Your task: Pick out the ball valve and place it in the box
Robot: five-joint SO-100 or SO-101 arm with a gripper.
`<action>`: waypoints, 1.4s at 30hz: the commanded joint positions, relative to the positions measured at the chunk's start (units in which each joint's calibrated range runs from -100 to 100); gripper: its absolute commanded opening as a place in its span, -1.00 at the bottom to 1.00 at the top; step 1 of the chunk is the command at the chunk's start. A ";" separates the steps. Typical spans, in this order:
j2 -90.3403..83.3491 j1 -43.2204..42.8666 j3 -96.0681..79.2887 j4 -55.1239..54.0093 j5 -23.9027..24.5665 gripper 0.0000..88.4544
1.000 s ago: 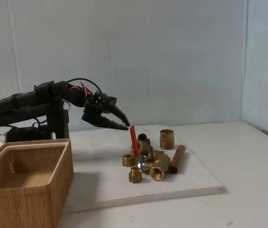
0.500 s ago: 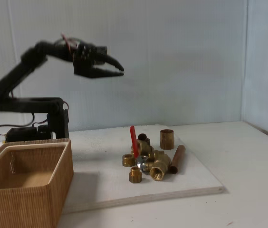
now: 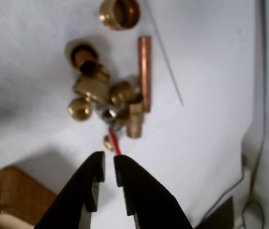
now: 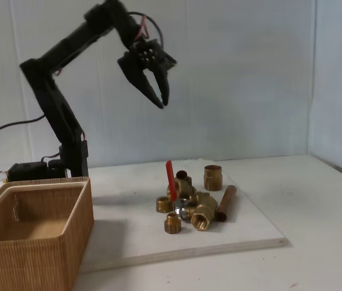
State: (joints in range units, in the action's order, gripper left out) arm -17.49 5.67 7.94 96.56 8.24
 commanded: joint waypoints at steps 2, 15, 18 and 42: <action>4.90 2.38 3.88 0.34 -0.37 -0.97; 10.24 9.02 4.15 -3.71 -0.43 -0.97; 10.24 10.27 4.15 -3.71 -0.43 -0.97; 18.47 14.85 2.25 -3.79 -0.48 -0.97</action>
State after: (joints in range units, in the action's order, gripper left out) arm -1.74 19.97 9.49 93.29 7.88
